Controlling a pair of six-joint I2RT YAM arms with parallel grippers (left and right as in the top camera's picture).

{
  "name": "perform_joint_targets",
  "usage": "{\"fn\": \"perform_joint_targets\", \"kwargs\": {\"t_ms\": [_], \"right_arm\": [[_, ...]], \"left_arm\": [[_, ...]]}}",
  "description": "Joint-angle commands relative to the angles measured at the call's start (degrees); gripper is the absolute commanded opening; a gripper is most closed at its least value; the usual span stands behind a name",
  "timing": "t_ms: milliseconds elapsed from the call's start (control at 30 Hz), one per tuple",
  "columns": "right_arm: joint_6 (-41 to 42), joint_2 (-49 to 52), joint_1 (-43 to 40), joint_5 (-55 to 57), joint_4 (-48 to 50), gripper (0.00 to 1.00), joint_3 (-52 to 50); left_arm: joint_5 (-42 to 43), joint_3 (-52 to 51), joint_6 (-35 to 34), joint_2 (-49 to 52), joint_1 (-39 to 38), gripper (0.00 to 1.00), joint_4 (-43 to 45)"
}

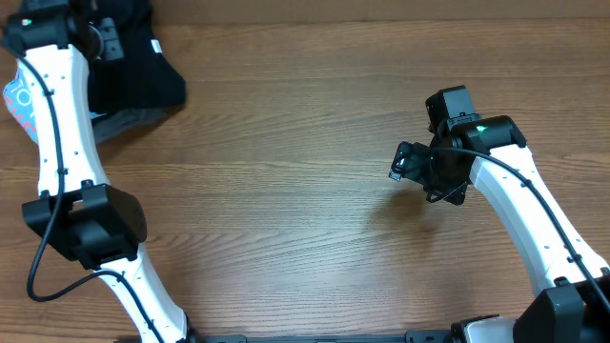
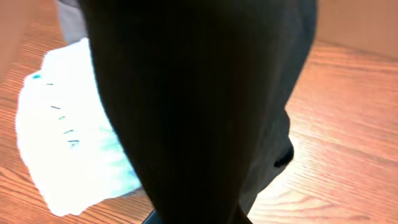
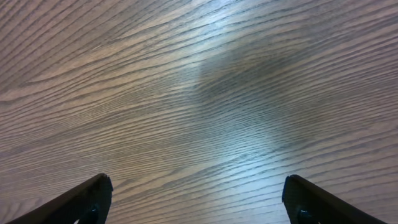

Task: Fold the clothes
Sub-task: 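Carry the black bundle with the left gripper to the top-left clothes stack, then lower the black bundle onto the stack and open the left gripper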

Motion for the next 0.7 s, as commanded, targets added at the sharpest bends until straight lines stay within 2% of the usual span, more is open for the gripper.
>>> {"fn": "perform_joint_targets", "kwargs": {"t_ms": [0, 533, 600, 667], "right_arm": [[-0.2, 0.2, -0.1, -0.3, 0.0, 0.92, -0.1], [-0.2, 0.2, -0.1, -0.3, -0.7, 0.91, -0.1], [-0.2, 0.2, -0.1, -0.3, -0.9, 0.91, -0.1], [-0.2, 0.2, -0.1, -0.3, -1.1, 0.91, -0.1]], "left_arm": [[-0.5, 2.1, -1.0, 0.2, 1.6, 0.04, 0.5], [2.3, 1.8, -4.4, 0.5, 12.5, 0.05, 1.1], [2.4, 1.2, -4.4, 0.8, 13.0, 0.07, 1.4], [2.4, 1.1, -4.4, 1.5, 13.3, 0.15, 1.6]]}}
